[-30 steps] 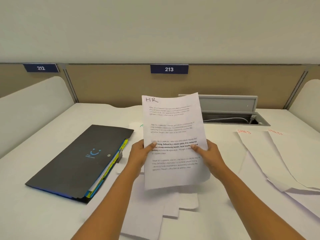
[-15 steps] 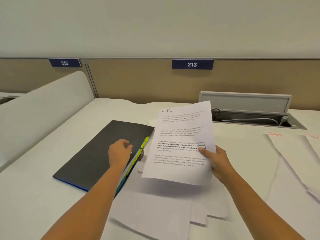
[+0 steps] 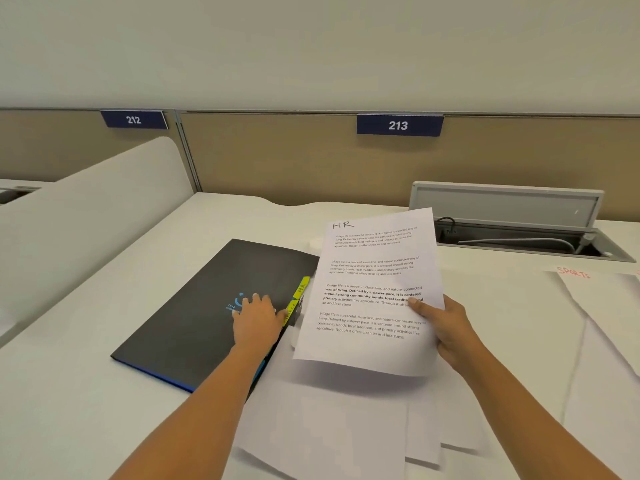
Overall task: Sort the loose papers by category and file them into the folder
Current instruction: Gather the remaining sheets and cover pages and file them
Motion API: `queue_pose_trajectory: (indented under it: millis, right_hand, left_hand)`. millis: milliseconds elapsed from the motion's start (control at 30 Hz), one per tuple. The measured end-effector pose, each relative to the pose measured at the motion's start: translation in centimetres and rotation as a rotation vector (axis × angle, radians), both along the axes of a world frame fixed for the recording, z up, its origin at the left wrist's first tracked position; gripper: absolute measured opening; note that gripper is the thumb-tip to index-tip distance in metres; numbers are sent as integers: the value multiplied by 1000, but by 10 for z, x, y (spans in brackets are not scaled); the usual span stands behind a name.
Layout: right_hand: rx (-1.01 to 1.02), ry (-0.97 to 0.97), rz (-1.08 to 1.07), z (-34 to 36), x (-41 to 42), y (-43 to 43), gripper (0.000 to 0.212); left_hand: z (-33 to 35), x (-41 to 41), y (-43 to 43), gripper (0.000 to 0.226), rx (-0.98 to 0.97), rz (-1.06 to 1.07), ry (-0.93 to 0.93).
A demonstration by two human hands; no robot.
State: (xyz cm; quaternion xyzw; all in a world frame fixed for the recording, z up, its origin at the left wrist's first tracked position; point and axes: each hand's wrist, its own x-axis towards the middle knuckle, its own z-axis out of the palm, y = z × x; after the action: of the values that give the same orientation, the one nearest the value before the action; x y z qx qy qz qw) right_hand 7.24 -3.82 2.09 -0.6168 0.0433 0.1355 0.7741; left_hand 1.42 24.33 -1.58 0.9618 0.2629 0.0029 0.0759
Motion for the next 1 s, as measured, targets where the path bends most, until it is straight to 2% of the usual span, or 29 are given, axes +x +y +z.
queue_pose_trajectory:
  millis: [133, 300, 433, 633, 833, 1000]
  right_hand:
    - [23, 26, -7, -2, -1, 3, 28]
    - [42, 47, -8, -2, -1, 8, 31]
    - [36, 58, 0, -1, -1, 11, 30]
    - [31, 112, 8, 2, -3, 12, 33]
    - [68, 158, 47, 13, -12, 25, 29]
    - [22, 127, 160, 21, -30, 51, 25]
  left_hand:
    - [1, -1, 5, 41, -43, 5, -60]
    - [10, -4, 6, 33, 2, -25, -218]
    - [26, -7, 3, 27, -52, -22, -328]
    - [37, -9, 20, 29, 88, -120, -275]
    - [50, -9, 30, 32, 45, -140, -304]
    - [55, -8, 38, 22, -15, -143, -355]
